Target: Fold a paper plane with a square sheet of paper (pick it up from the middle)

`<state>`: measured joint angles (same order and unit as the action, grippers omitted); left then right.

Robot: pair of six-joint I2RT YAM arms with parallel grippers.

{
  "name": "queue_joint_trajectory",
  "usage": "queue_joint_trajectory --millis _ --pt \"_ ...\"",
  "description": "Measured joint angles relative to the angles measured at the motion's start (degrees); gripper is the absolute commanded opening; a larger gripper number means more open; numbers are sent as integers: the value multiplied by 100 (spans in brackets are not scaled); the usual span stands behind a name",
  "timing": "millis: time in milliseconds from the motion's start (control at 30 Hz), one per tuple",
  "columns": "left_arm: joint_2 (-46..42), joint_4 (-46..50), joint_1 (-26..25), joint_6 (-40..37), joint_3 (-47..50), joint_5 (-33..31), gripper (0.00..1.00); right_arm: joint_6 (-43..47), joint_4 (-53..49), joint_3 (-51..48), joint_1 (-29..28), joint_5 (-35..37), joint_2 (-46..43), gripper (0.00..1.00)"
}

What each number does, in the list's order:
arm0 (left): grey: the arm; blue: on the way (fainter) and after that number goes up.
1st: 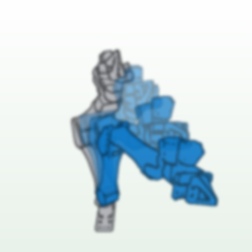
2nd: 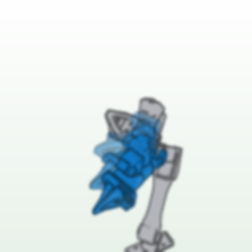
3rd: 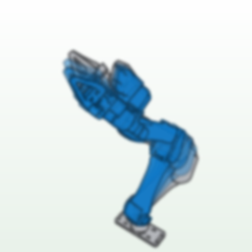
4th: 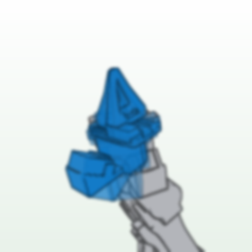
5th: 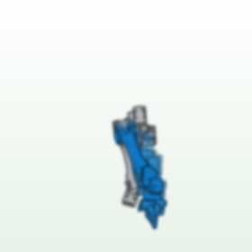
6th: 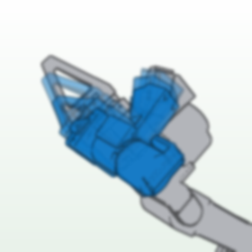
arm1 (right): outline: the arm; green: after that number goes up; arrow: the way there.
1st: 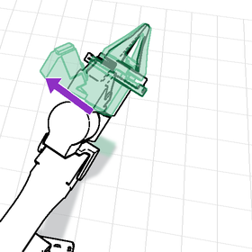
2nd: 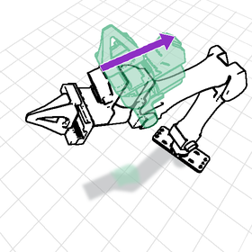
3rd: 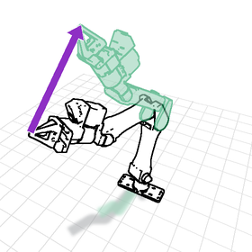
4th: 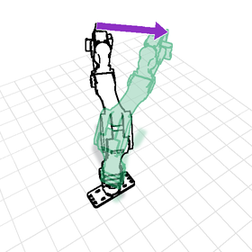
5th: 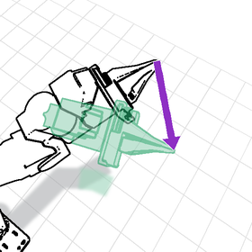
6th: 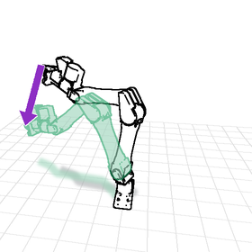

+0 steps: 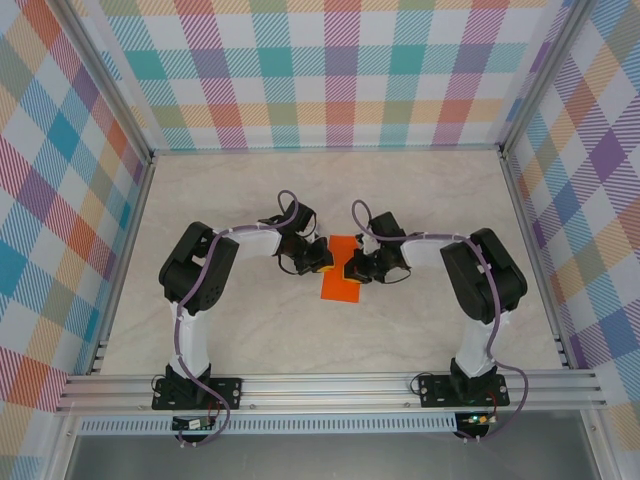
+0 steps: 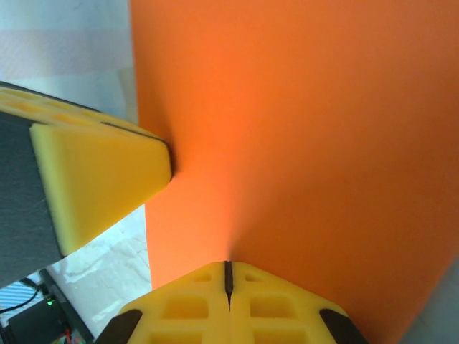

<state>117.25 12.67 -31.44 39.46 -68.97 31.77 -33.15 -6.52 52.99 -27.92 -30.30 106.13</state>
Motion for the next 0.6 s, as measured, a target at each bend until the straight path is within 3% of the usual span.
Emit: queue_joint_trajectory --millis 333,600 --pt "0 -46 2 39 22 20 0 243 260 -1211 -22 -83 -901 0" --pt "28 131 2 -120 -120 -9 0 369 -549 -1436 -70 118 -1593 0"
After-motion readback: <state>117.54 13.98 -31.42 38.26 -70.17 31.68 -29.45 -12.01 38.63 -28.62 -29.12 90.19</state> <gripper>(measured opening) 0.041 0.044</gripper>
